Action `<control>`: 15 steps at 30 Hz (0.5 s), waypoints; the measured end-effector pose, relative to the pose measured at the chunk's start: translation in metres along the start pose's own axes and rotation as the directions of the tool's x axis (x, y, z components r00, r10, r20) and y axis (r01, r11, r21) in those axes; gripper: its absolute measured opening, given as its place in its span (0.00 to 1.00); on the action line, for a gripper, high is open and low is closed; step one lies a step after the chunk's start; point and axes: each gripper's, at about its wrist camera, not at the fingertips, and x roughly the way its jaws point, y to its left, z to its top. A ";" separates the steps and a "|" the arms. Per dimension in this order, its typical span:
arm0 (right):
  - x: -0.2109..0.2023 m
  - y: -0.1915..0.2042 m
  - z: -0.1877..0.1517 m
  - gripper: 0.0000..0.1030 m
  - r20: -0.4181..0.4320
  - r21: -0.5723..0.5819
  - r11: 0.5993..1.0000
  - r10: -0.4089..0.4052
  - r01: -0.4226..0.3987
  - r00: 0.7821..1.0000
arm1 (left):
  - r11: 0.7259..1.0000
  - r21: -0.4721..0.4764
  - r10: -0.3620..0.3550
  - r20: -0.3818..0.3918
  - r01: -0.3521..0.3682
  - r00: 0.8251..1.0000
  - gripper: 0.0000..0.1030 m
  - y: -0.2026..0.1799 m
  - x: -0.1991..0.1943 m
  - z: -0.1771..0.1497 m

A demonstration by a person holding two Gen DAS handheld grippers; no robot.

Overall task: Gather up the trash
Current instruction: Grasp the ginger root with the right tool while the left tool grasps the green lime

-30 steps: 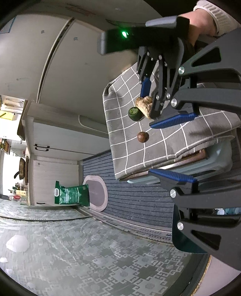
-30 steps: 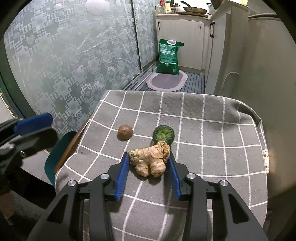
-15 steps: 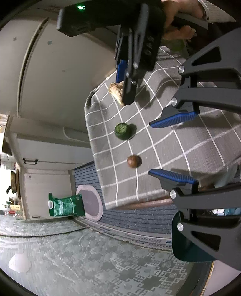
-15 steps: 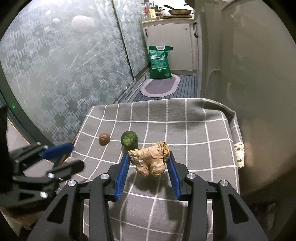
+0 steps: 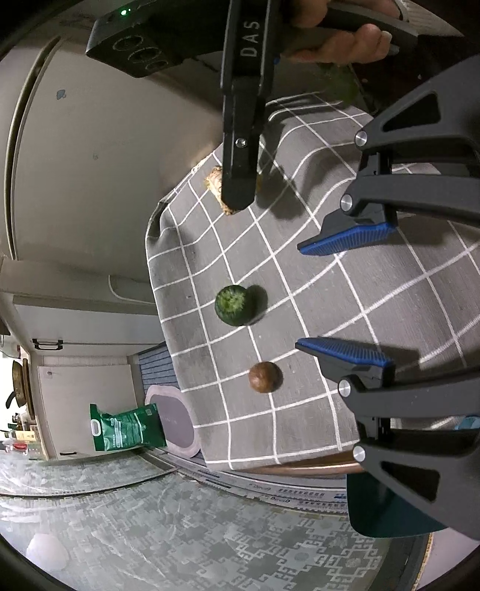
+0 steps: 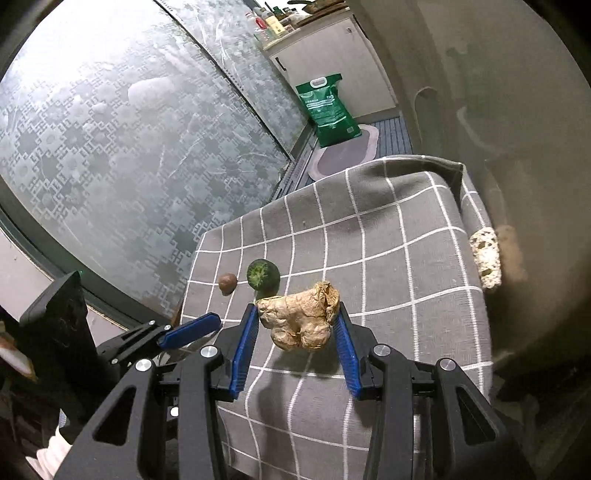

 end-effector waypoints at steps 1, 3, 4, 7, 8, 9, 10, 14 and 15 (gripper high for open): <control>-0.002 -0.001 0.000 0.40 0.000 0.002 1.000 0.003 -0.003 1.000 | 1.000 -0.004 0.000 0.002 0.000 1.000 0.48 0.000 0.001 0.001; -0.003 -0.001 -0.001 0.40 0.000 0.004 1.000 0.006 -0.006 1.000 | 1.000 -0.020 -0.016 0.001 0.016 1.000 0.48 0.001 0.003 0.003; -0.003 -0.001 -0.001 0.40 0.000 0.003 1.000 0.006 -0.006 1.000 | 1.000 -0.021 -0.023 0.001 0.023 1.000 0.48 0.000 0.003 0.004; -0.005 -0.003 0.000 0.40 0.000 0.014 1.000 0.018 -0.018 1.000 | 1.000 -0.011 -0.028 0.015 0.028 0.999 0.48 -0.005 0.002 0.007; -0.007 -0.003 0.000 0.40 0.003 0.011 1.000 0.014 -0.014 1.000 | 1.000 -0.010 -0.024 0.016 0.024 1.000 0.48 -0.006 0.003 0.008; -0.009 -0.004 0.000 0.40 0.005 0.013 1.000 0.018 -0.018 1.000 | 1.000 -0.008 -0.015 0.019 0.016 1.000 0.48 -0.006 0.003 0.009; -0.009 -0.004 0.000 0.40 0.007 0.014 1.000 0.017 -0.017 1.000 | 1.000 -0.009 -0.010 0.022 0.010 1.000 0.48 -0.005 0.004 0.010; -0.011 -0.004 0.000 0.40 0.008 0.006 1.000 0.011 -0.011 1.000 | 0.999 -0.045 0.008 0.031 -0.006 0.999 0.48 0.005 0.011 0.016; -0.011 -0.003 0.000 0.40 0.008 0.005 1.000 0.010 -0.010 1.000 | 0.999 -0.051 0.011 0.033 -0.009 0.999 0.48 0.008 0.013 0.018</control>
